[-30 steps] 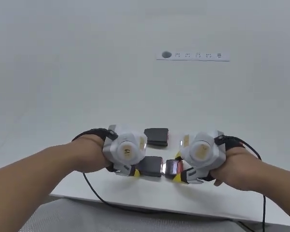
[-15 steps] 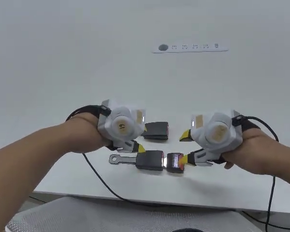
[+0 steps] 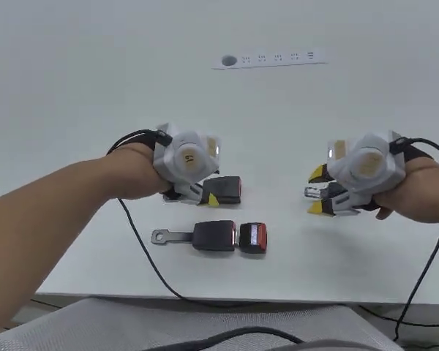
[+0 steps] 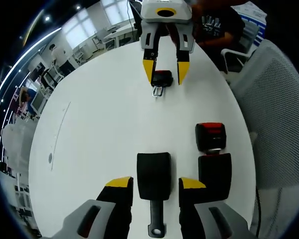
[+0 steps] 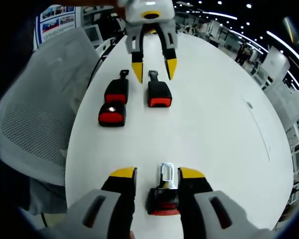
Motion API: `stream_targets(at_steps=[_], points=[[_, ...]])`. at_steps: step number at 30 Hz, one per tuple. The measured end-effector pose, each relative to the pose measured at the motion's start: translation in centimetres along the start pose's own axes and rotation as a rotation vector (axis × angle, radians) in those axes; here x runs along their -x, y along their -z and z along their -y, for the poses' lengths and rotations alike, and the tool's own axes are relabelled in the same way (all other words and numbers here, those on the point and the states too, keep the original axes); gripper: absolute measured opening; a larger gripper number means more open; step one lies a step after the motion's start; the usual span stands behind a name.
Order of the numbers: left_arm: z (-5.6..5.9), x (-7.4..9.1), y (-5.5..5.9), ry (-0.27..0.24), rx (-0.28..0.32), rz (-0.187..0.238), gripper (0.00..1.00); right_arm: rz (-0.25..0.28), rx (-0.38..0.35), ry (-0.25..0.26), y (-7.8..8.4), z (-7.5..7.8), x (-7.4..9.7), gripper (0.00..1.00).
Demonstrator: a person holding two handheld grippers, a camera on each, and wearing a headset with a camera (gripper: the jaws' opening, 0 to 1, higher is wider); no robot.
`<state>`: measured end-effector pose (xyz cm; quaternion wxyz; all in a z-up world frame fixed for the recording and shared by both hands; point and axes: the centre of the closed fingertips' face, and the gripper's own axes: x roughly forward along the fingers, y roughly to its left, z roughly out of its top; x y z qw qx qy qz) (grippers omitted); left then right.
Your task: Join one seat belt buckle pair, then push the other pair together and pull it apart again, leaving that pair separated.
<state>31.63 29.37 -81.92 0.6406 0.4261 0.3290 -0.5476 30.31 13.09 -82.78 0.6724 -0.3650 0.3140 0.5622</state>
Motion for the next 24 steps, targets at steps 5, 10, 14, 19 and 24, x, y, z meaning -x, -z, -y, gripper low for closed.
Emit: stream_targets(at_steps=[5, 10, 14, 19, 24], points=[[0.0, -0.6, 0.3, 0.019, -0.005, -0.015, 0.38, -0.037, -0.012, 0.009, 1.9, 0.6, 0.7, 0.32], [-0.3, -1.6, 0.9, 0.038, -0.005, -0.033, 0.39, -0.068, -0.037, -0.002, 3.7, 1.1, 0.7, 0.32], [0.0, -2.1, 1.4, 0.047, -0.054, -0.06, 0.34, -0.092, -0.039, -0.018, 4.6, 0.7, 0.3, 0.32], [0.0, -2.8, 1.9, 0.064, -0.062, -0.069, 0.31, -0.118, 0.007, -0.017, 4.8, 0.3, -0.2, 0.31], [0.0, -2.5, 1.8, 0.066, -0.037, -0.055, 0.3, -0.118, -0.004, -0.022, 4.8, 0.4, 0.0, 0.31]])
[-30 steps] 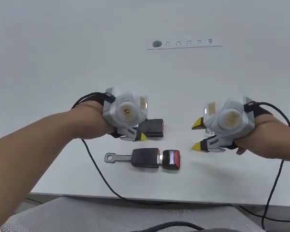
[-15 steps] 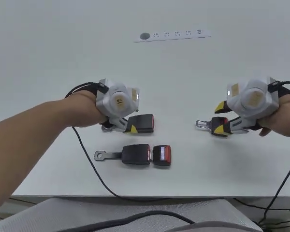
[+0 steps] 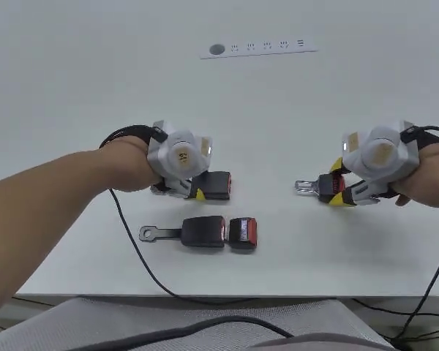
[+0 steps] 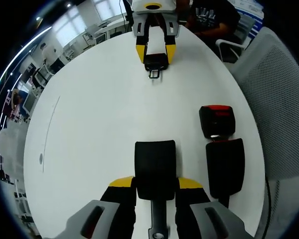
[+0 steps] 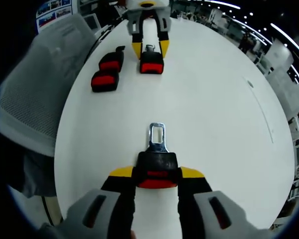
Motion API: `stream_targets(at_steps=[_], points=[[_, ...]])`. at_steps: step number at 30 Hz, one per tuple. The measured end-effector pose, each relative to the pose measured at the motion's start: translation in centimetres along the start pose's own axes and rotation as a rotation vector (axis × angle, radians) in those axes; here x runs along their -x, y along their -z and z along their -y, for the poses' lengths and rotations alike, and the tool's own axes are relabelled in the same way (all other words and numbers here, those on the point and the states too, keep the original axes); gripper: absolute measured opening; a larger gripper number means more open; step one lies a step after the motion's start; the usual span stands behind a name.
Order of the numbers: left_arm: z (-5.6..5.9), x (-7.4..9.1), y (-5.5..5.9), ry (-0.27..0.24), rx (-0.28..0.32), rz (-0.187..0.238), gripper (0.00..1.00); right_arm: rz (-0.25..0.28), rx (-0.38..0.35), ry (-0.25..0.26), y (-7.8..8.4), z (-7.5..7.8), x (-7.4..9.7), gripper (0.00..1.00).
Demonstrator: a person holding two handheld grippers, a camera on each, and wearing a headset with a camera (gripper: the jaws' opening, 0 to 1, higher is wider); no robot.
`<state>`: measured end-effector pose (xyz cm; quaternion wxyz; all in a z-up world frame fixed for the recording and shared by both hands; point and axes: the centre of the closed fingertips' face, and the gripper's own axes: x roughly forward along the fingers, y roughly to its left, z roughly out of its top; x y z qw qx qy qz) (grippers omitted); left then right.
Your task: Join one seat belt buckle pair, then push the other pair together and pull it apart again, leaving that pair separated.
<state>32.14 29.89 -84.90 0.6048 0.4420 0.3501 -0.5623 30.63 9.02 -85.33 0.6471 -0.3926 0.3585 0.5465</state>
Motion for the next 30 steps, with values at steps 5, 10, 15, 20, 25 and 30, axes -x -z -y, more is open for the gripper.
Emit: stream_targets(at_steps=[5, 10, 15, 20, 25, 30], points=[[0.0, 0.0, -0.1, -0.012, -0.005, -0.005, 0.3, -0.004, -0.001, 0.013, -0.3, 0.0, -0.1, 0.31], [-0.1, -0.1, 0.0, -0.017, -0.012, -0.005, 0.31, -0.005, 0.006, 0.007, -1.8, -0.1, -0.7, 0.31], [-0.4, -0.3, 0.2, -0.022, -0.012, -0.01, 0.31, 0.002, 0.031, 0.002, -3.5, -0.3, -1.5, 0.31], [-0.5, -0.4, 0.4, -0.028, -0.008, -0.004, 0.31, 0.013, 0.057, 0.007, -5.7, -0.5, -2.5, 0.31], [-0.6, -0.5, 0.4, -0.034, -0.017, -0.005, 0.31, 0.02, 0.075, 0.005, -8.1, -0.2, -3.9, 0.31], [-0.5, -0.5, 0.4, -0.035, -0.006, -0.006, 0.31, 0.026, 0.071, 0.005, -9.7, 0.0, -4.8, 0.31]])
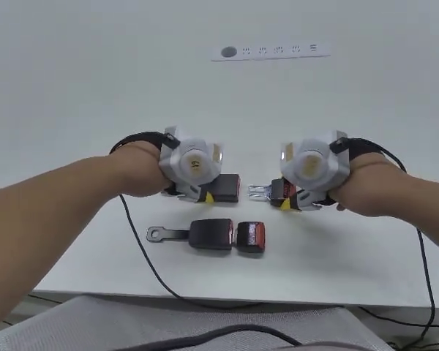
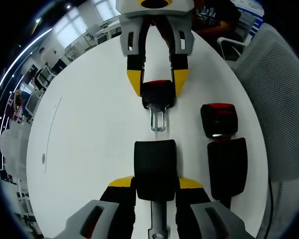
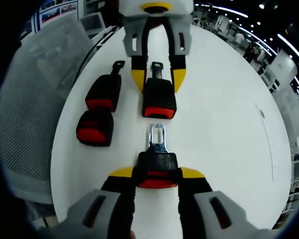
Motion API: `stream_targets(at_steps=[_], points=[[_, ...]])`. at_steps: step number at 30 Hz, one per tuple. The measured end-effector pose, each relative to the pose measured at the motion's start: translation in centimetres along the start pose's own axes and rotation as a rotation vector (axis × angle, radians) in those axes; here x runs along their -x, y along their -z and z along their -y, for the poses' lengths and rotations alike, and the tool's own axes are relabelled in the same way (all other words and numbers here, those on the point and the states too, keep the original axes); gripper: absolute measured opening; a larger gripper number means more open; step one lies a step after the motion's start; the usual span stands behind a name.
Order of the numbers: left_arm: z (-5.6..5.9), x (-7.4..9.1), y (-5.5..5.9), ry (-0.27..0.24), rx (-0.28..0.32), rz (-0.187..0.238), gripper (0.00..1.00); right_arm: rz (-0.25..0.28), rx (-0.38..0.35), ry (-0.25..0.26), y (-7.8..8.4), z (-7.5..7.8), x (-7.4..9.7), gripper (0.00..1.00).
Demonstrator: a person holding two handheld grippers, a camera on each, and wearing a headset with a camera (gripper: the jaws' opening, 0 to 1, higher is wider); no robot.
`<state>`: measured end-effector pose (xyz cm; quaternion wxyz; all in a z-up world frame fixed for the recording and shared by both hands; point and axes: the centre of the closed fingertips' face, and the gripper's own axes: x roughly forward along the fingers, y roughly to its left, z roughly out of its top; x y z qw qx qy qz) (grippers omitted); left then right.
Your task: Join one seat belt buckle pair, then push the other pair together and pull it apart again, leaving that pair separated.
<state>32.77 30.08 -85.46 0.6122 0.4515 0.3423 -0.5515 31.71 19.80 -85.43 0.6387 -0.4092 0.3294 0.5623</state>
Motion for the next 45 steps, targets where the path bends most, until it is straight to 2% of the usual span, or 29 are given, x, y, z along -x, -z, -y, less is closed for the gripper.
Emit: stream_targets(at_steps=[5, 11, 15, 20, 26, 33, 36, 40, 43, 45], points=[[0.0, -0.1, 0.0, -0.01, 0.012, 0.011, 0.31, -0.008, -0.003, 0.001, -0.9, 0.3, -0.7, 0.31], [0.1, 0.0, 0.0, -0.024, 0.023, 0.023, 0.31, -0.02, 0.019, 0.022, -1.1, 0.2, -0.7, 0.31], [0.1, -0.1, -0.1, -0.031, 0.018, 0.022, 0.31, -0.007, 0.019, 0.019, -1.5, 0.0, -0.9, 0.31], [0.1, 0.0, -0.1, -0.043, 0.026, 0.036, 0.31, 0.039, -0.028, 0.022, -2.2, 0.0, -1.3, 0.31], [0.2, -0.2, -0.1, -0.044, 0.011, 0.029, 0.3, 0.058, -0.015, 0.003, -2.3, 0.1, -1.3, 0.3], [0.2, -0.2, -0.2, -0.023, 0.018, 0.021, 0.3, 0.036, -0.005, -0.005, -2.6, 0.1, -1.3, 0.3], [0.3, -0.3, -0.2, -0.03, 0.011, 0.01, 0.3, 0.029, -0.004, -0.002, -2.7, 0.1, -1.4, 0.3], [0.3, -0.2, -0.2, -0.04, 0.02, 0.021, 0.3, 0.03, -0.006, -0.001, -2.9, 0.3, -1.7, 0.3], [0.3, -0.2, -0.2, -0.049, 0.035, 0.031, 0.3, 0.045, -0.008, 0.001, -3.7, 0.3, -2.0, 0.29], [0.3, -0.2, -0.2, -0.054, 0.045, 0.031, 0.29, 0.034, -0.012, 0.005, -4.2, 0.4, -2.3, 0.29]])
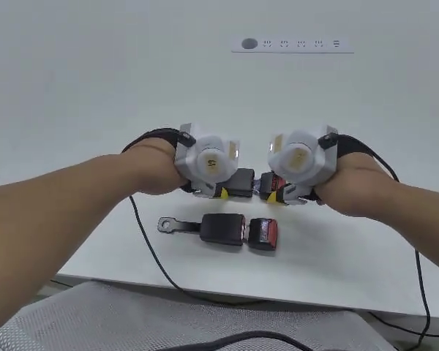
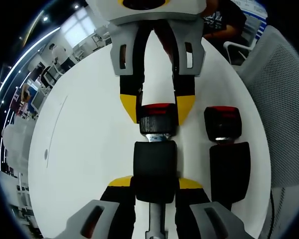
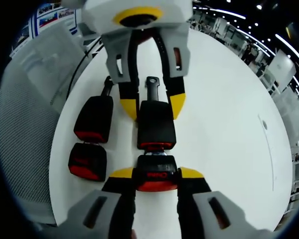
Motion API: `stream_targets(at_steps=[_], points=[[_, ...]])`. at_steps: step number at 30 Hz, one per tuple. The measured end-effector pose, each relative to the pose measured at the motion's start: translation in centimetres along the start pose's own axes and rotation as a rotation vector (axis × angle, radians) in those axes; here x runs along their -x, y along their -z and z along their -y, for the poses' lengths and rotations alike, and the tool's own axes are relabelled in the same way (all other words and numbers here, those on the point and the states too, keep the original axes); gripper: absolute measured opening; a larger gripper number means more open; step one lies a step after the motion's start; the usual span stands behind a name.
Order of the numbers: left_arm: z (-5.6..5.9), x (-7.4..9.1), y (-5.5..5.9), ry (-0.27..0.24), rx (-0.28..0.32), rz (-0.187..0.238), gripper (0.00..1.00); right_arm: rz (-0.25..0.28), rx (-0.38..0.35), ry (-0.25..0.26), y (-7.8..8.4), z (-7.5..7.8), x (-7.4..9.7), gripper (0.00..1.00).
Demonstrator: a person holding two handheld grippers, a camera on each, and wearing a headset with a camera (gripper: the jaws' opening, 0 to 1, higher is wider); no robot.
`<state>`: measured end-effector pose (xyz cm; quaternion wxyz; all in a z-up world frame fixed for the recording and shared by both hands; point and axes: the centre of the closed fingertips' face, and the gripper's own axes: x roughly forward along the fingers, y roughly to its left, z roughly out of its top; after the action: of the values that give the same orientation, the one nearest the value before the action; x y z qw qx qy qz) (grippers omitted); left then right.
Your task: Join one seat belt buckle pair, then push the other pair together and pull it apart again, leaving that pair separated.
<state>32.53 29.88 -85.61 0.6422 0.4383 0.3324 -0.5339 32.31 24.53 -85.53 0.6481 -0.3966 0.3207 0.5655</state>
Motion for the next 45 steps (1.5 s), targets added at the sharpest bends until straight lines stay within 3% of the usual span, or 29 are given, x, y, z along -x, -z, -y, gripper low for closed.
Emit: stream_targets(at_steps=[15, 27, 35, 39, 45], points=[[0.0, -0.1, 0.1, -0.011, 0.011, 0.002, 0.3, 0.024, 0.006, -0.001, 0.2, 0.2, 0.0, 0.3], [0.0, -0.1, 0.2, -0.01, 0.036, 0.007, 0.31, 0.01, 0.005, 0.001, 1.3, 0.2, 0.6, 0.3], [0.0, -0.1, 0.1, -0.004, 0.022, 0.018, 0.31, 0.025, 0.009, -0.008, 1.6, 0.1, 0.8, 0.31], [0.0, -0.1, 0.1, -0.003, 0.019, 0.015, 0.31, 0.027, 0.002, -0.018, 2.5, -0.2, 1.5, 0.31], [0.0, 0.0, 0.1, -0.007, 0.014, 0.024, 0.32, 0.008, -0.026, -0.002, 5.0, -0.1, 2.7, 0.31]])
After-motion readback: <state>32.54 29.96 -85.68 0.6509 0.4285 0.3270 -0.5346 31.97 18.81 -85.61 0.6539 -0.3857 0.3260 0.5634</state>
